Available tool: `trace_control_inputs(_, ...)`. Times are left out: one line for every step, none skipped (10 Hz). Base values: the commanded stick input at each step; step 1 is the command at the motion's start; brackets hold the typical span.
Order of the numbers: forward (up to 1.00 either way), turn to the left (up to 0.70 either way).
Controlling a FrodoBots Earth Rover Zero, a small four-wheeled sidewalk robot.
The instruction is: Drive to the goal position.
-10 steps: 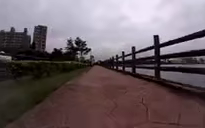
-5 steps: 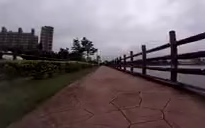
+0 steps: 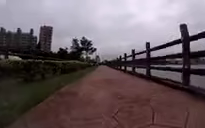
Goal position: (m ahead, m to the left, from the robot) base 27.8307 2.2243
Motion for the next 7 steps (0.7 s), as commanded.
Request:
trace_control_inputs(1.00, 0.00)
trace_control_inputs(1.00, 0.00)
trace_control_inputs(1.00, 0.00)
trace_control_inputs(1.00, 0.00)
trace_control_inputs(1.00, 0.00)
trace_control_inputs(1.00, 0.00)
trace_control_inputs(1.00, 0.00)
